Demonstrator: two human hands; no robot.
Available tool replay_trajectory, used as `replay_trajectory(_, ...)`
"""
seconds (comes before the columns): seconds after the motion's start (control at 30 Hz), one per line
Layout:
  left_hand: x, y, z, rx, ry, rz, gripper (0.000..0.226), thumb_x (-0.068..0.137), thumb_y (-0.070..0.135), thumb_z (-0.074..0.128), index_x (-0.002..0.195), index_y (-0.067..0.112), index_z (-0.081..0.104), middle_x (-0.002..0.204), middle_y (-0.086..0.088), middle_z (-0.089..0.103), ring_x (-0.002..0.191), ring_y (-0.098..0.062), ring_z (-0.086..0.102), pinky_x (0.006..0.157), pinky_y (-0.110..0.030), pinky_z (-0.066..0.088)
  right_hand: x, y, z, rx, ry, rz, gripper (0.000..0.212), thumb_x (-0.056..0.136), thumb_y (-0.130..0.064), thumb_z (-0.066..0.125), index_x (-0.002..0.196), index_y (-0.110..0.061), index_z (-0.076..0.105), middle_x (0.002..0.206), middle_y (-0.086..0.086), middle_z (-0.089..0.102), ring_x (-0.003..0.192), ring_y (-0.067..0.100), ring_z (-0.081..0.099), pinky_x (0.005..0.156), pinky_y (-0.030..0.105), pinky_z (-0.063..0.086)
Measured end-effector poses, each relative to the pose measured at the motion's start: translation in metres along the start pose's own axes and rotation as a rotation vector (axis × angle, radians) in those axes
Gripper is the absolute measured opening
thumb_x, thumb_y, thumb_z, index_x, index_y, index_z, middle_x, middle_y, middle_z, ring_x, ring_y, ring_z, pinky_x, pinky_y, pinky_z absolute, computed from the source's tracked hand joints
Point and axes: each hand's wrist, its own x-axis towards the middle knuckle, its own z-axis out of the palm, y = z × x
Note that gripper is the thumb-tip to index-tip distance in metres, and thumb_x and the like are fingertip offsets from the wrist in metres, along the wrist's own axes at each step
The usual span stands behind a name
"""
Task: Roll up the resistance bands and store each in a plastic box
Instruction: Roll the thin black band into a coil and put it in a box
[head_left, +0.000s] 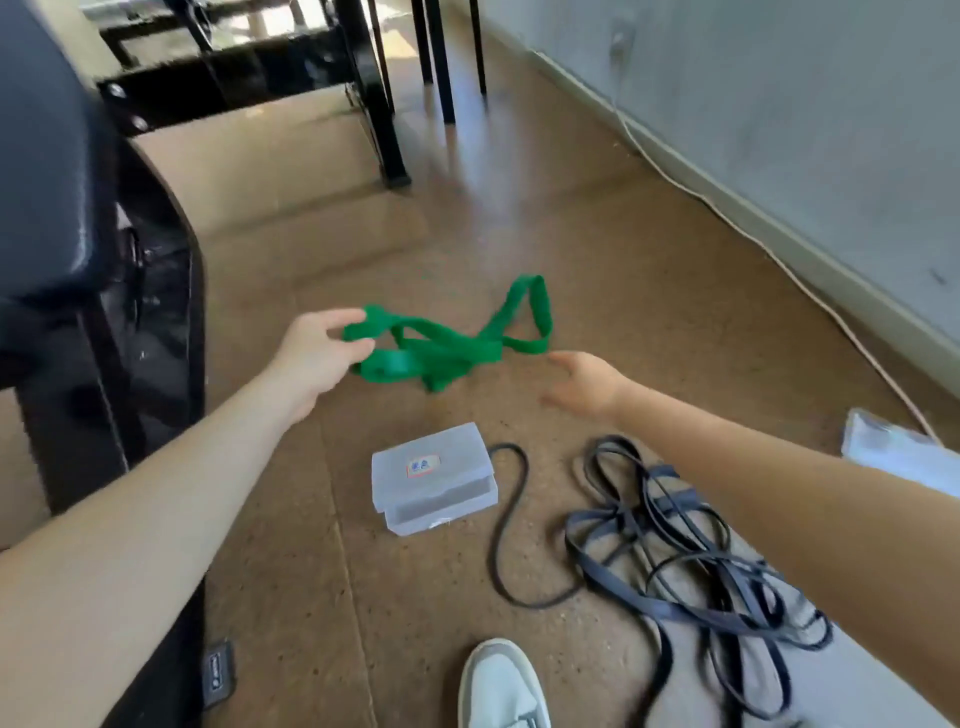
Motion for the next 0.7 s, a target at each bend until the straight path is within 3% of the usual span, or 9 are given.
replay_trajectory(0.07,-0.005,-0.038,0.037,0.469,-0.063,0.031,0.05,0.083,-0.002,0.062,0.131,0.011,0.058,0.141,-0.013,0.048,0.128,-0.028,0.047,0.104,-0.027,0.034,-0.012,0.048,0.03,-0.132,-0.2,0.111,0.089,0.09,-0.042,0.064,0.156,-0.014,0.012,0.159,0.011,0.024,0.145,0.029,0.027,0.115,0.036,0.027)
replay_trajectory(0.17,-0.025,-0.068,0.087,0.782,-0.351,0.208,0.07,0.081,0.022,0.072,0.143,0.029,0.041,0.159,-0.007,0.014,0.145,-0.029,0.018,0.114,-0.04,0.026,-0.041,0.116,0.068,-0.336,-0.406,0.326,0.126,0.071,-0.07,0.068,0.152,-0.03,-0.02,0.163,0.014,-0.005,0.147,0.044,0.004,0.118,0.053,0.018)
replay_trajectory(0.27,-0.037,-0.084,0.122,1.051,-0.661,0.224,0.103,0.078,0.043,0.075,0.149,0.047,0.001,0.158,0.009,-0.021,0.147,-0.032,-0.012,0.109,-0.066,0.017,-0.067,0.158,0.093,-0.334,-0.465,0.474,0.144,0.06,-0.071,0.076,0.144,-0.034,-0.035,0.158,0.022,-0.021,0.144,0.054,-0.002,0.117,0.059,0.014)
replay_trajectory(0.33,-0.032,-0.094,0.134,1.113,-0.695,0.174,0.115,0.076,0.047,0.076,0.145,0.05,-0.016,0.155,0.009,-0.029,0.146,-0.036,-0.016,0.106,-0.072,0.013,-0.074,0.173,0.106,-0.299,-0.466,0.518,0.145,0.063,-0.064,0.08,0.14,-0.035,-0.039,0.156,0.024,-0.025,0.144,0.053,-0.004,0.117,0.059,0.013)
replay_trajectory(0.4,-0.024,-0.104,0.137,1.122,-0.656,0.113,0.119,0.076,0.049,0.075,0.142,0.049,-0.024,0.156,0.007,-0.029,0.146,-0.038,-0.01,0.105,-0.073,0.017,-0.077,0.178,0.117,-0.303,-0.423,0.526,0.146,0.063,-0.061,0.081,0.137,-0.036,-0.042,0.157,0.023,-0.026,0.144,0.053,0.004,0.115,0.058,0.022)
replay_trajectory(0.5,-0.011,-0.123,0.132,1.096,-0.513,0.084,0.111,0.079,0.051,0.07,0.141,0.05,-0.023,0.159,0.004,-0.019,0.145,-0.037,0.014,0.103,-0.067,0.032,-0.074,0.182,0.135,-0.33,-0.353,0.507,0.144,0.065,-0.061,0.079,0.141,-0.032,-0.039,0.16,0.022,-0.009,0.136,0.044,0.035,0.099,0.05,0.046)
replay_trajectory(0.57,-0.004,-0.133,0.127,1.03,-0.424,0.086,0.106,0.078,0.052,0.068,0.142,0.048,-0.016,0.161,-0.002,-0.007,0.134,-0.035,0.039,0.095,-0.059,0.044,-0.072,0.181,0.144,-0.338,-0.318,0.472,0.136,0.072,-0.054,0.078,0.145,-0.028,-0.034,0.156,0.023,0.016,0.114,0.034,0.057,0.083,0.044,0.054)
replay_trajectory(0.63,0.002,-0.136,0.126,1.011,-0.374,0.053,0.102,0.079,0.053,0.067,0.145,0.044,-0.011,0.16,-0.006,0.001,0.125,-0.034,0.048,0.091,-0.053,0.049,-0.07,0.179,0.148,-0.343,-0.255,0.418,0.119,0.083,-0.036,0.074,0.151,-0.024,-0.024,0.133,0.018,0.048,0.096,0.029,0.064,0.071,0.039,0.055)
replay_trajectory(0.7,-0.001,-0.13,0.132,1.047,-0.344,-0.024,0.1,0.081,0.053,0.065,0.147,0.041,-0.01,0.161,-0.006,-0.002,0.135,-0.035,0.036,0.099,-0.058,0.042,-0.065,0.178,0.143,-0.361,-0.199,0.364,0.093,0.092,-0.018,0.059,0.155,-0.02,-0.01,0.099,0.009,0.059,0.08,0.027,0.063,0.06,0.035,0.05)
